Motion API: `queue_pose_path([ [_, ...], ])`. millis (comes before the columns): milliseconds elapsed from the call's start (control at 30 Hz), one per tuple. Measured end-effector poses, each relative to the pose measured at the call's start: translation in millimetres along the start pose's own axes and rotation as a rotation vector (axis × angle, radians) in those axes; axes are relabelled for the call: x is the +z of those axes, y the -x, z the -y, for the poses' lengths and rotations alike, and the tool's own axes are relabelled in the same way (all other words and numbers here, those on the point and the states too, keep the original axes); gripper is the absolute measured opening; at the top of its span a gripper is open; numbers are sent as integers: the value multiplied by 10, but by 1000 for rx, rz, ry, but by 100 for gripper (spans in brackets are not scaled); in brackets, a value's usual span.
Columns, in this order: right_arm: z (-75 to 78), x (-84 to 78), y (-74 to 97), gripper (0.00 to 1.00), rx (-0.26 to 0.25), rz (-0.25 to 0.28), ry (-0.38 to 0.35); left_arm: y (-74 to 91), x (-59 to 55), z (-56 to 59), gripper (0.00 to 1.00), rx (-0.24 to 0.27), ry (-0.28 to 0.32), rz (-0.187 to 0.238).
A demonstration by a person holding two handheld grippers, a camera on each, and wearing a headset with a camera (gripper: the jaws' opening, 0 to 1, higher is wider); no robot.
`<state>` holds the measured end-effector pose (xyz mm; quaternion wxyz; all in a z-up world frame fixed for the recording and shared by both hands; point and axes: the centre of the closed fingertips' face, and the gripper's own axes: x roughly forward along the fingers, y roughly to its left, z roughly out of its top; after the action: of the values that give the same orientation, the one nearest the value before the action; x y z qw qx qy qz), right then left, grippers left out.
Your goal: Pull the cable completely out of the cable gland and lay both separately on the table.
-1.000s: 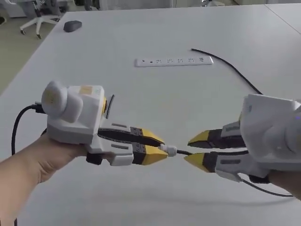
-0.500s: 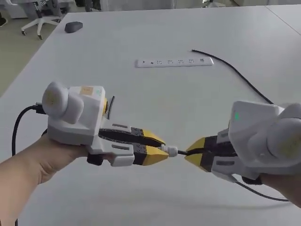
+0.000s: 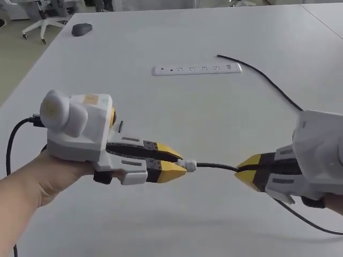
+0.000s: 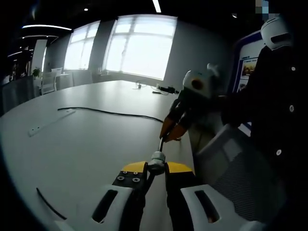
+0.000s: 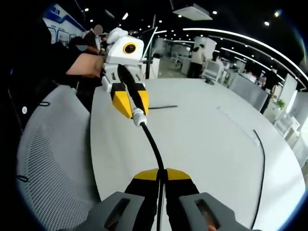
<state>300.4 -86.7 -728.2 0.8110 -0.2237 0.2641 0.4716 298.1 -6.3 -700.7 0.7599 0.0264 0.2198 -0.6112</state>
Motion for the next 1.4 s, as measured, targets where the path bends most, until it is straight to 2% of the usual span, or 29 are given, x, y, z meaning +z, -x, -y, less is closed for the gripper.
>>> queue_pose_path([
  [167, 72, -105, 48, 0, -23, -16, -34, -10, -2, -15, 15, 2, 1, 0],
  [333, 186, -298, 93, 0, -57, -54, -67, -7, -32, -28, 15, 4, 3, -12],
  [467, 245, -387, 131, 0, -72, -66, -99, 5, -47, -46, 15, 14, 3, -14],
  [600, 263, -476, 137, 0, -72, -82, -135, 8, -44, -45, 15, 14, 6, -14],
  [900, 265, -622, 127, 0, -71, -135, -159, -10, -31, -48, 15, 17, 6, -9],
  [967, 255, -620, 132, 0, -66, -128, -164, -13, -30, -41, 15, 16, 5, -10],
  [1033, 263, -582, 158, 1, -76, -109, -150, -8, -28, -40, 15, 16, 8, -9],
  [1067, 262, -547, 167, 4, -77, -96, -139, -4, -26, -40, 15, 16, 9, -8],
  [1100, 244, -486, 171, 12, -69, -75, -153, -2, -24, -41, 15, 18, 8, -8],
  [1167, 135, -284, 145, 22, -11, 2, -200, -7, -36, -32, 15, 15, 12, -16],
  [1200, 106, -177, 142, 21, -1, 36, -166, -14, -37, -23, 15, 12, 11, -16],
  [1233, 36, -1, 139, 20, 9, 88, -90, -28, -41, -11, 15, 11, 6, -19],
  [1300, -99, 184, 111, 17, 31, 111, -9, -40, -42, -2, 15, 8, 6, -20],
  [1367, -212, 317, 70, 15, 68, 136, 14, -56, -32, 9, 15, 6, 2, -19],
  [1400, -246, 358, 23, 14, 75, 129, 29, -59, -30, 11, 15, 5, 0, -20],
])
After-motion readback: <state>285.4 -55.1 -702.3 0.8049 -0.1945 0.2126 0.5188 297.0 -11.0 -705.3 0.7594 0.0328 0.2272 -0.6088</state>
